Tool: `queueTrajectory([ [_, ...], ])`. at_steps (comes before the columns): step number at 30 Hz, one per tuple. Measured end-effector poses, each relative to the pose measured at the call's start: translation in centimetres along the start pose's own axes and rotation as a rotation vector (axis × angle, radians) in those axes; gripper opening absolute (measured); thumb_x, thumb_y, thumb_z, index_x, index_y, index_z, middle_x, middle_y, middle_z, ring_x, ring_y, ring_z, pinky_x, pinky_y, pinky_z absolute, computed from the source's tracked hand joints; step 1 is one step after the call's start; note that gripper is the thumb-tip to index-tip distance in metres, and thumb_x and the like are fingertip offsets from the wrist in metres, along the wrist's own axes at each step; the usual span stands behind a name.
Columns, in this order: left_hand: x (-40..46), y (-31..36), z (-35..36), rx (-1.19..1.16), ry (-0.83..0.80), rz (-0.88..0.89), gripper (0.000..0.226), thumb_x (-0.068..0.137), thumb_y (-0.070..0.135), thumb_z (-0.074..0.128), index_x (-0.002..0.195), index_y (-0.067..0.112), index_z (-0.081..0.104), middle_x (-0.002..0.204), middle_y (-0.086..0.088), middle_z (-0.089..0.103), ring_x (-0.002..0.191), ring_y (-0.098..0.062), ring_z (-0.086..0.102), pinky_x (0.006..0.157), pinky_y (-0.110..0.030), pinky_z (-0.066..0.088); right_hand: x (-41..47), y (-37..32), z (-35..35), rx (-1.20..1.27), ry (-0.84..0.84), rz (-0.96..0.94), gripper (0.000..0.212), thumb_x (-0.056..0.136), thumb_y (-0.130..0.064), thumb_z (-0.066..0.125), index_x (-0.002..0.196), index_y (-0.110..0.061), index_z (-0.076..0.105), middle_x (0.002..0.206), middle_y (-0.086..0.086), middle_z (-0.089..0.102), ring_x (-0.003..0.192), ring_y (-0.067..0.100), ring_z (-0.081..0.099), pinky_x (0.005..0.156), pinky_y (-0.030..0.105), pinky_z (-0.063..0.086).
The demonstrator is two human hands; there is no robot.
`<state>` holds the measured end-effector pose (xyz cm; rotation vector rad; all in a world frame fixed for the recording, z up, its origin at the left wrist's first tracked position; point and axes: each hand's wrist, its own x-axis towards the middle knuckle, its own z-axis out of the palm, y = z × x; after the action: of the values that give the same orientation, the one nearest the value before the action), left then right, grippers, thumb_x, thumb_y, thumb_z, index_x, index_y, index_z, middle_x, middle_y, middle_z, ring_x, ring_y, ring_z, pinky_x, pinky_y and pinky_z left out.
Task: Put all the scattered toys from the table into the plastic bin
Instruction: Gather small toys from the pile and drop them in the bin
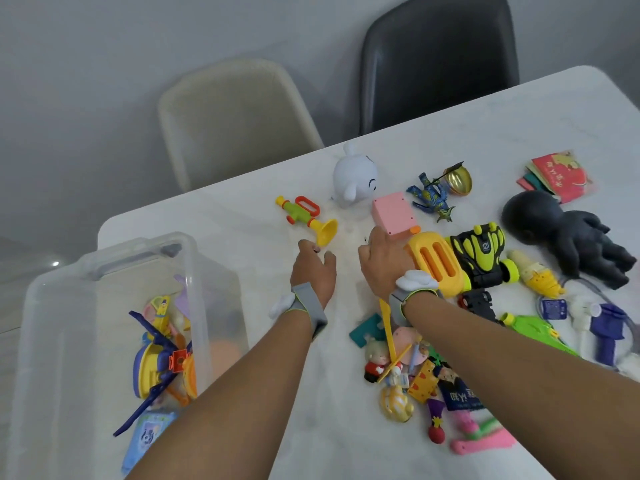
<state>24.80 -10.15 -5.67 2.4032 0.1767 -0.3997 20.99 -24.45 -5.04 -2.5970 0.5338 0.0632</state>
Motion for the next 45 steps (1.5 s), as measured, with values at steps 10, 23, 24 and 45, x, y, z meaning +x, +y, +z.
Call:
queueTrajectory([
  [10,5.6,1.6,-0.4,0.289,-0.059,0.105,0.049,0.096,0.053,0.051,0.132,0.021,0.041,0.106,-0.011,0.07,0.097,-0.037,0.066,0.071,-0.036,0.044,0.6,2.1,-1.2,-0.184,-0.227,0.162,0.039,0.094,-0.01,0.054,0.131,0.001,0.044,0.119,0.019,0.06,0.102,0.034,0.063,0.072,0.036,0.045],
  [23,2.6,-0.2,-1.2,0.255,0.195,0.107,0.034,0.1,0.032,0.044,0.134,0.027,0.04,0.08,-0.008,0.068,0.075,-0.036,0.065,0.058,-0.032,0.039,1.7,1.3,1.0,-0.128,-0.438,0.167,0.022,0.089,-0.012,0.06,0.107,-0.002,0.066,0.071,0.007,0.05,0.103,0.036,0.065,0.071,0.033,0.039],
  [24,2.3,-0.4,-1.4,0.242,0.2,0.105,0.034,0.101,0.032,0.044,0.134,0.027,0.04,0.081,-0.008,0.069,0.075,-0.036,0.065,0.058,-0.032,0.04,1.8,1.4,1.3,-0.124,-0.429,0.163,0.02,0.09,-0.012,0.058,0.106,-0.003,0.066,0.065,0.002,0.038,0.103,0.035,0.065,0.071,0.031,0.038],
  [45,-6.9,2.6,-10.3,0.049,0.231,0.188,0.035,0.105,0.034,0.038,0.139,0.024,0.043,0.095,-0.009,0.072,0.09,-0.034,0.067,0.077,-0.046,0.053,-2.7,-7.8,-4.7,-0.079,-0.098,-0.192,0.02,0.1,-0.011,0.045,0.081,-0.01,0.051,0.084,0.019,0.057,0.061,0.037,0.063,0.05,0.031,0.035],
])
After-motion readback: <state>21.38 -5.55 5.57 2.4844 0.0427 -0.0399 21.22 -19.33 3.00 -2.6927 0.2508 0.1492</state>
